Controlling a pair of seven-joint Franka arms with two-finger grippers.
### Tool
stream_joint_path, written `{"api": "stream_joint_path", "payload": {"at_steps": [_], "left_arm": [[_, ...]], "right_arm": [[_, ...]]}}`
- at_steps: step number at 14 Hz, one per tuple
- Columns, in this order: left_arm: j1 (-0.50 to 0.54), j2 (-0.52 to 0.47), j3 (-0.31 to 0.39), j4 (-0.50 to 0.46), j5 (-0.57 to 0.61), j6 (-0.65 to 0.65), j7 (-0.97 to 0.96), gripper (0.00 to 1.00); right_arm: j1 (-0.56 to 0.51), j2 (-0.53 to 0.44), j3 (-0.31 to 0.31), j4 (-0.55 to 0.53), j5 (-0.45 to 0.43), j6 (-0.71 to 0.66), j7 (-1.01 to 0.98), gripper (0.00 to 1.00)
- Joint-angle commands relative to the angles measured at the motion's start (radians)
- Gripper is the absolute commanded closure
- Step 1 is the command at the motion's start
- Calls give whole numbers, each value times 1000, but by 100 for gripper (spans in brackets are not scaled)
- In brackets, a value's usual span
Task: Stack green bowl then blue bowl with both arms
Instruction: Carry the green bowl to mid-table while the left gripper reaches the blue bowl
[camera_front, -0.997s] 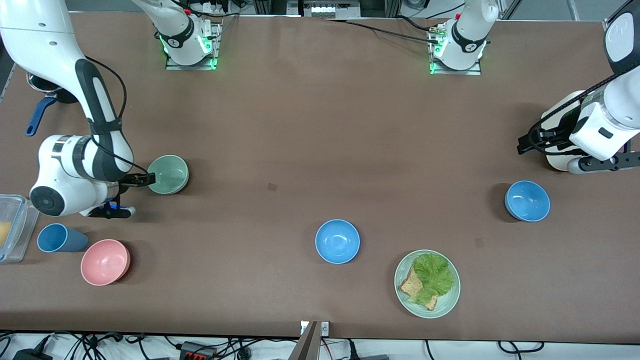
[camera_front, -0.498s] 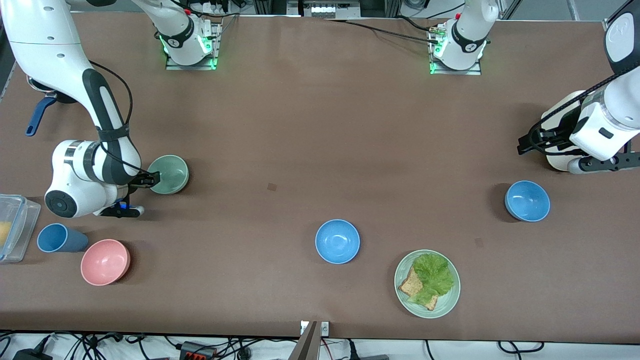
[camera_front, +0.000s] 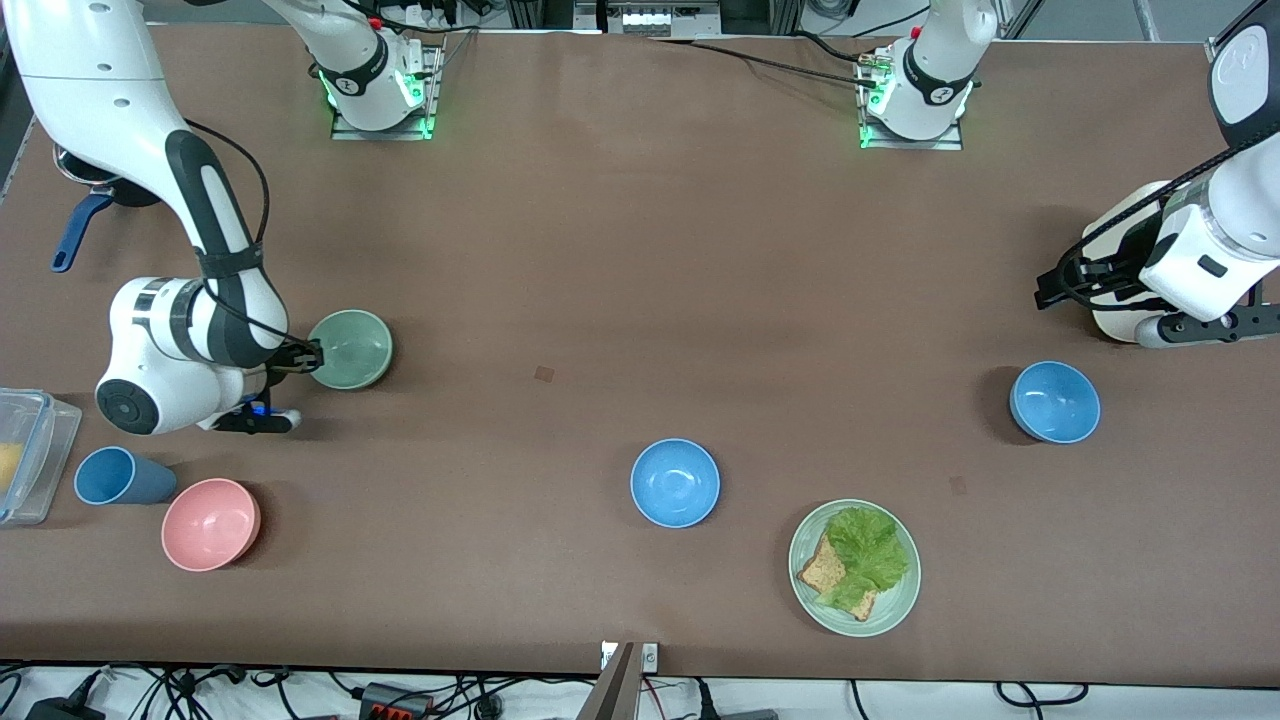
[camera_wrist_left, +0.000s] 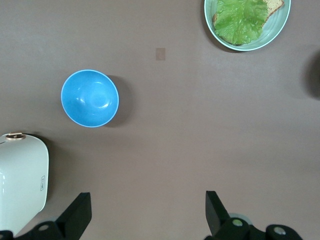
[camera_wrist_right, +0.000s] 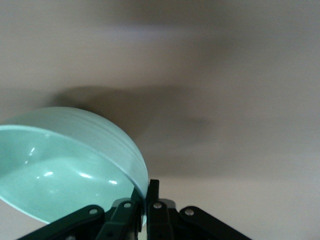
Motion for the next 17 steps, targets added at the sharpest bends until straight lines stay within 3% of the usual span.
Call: {"api": "stream_joint_path", "payload": {"at_steps": [1, 4, 7, 12, 17], "left_arm": [[5, 15, 2, 31, -22, -9, 23, 0], [7, 17, 2, 31, -20, -9, 17, 0], [19, 17, 2, 29, -20, -9, 11, 0], [63, 66, 2, 40, -20, -6, 25, 0], [56, 132, -2, 77, -5, -8, 20, 0]], "right_arm": [[20, -21, 105, 55, 16, -65, 13, 100], [27, -24, 240, 101, 24, -73, 100, 100], [74, -23, 354, 111, 16, -59, 320, 100], [286, 31, 357, 137, 21, 65, 480, 100], [355, 111, 357, 137, 25, 197, 537, 100]]}}
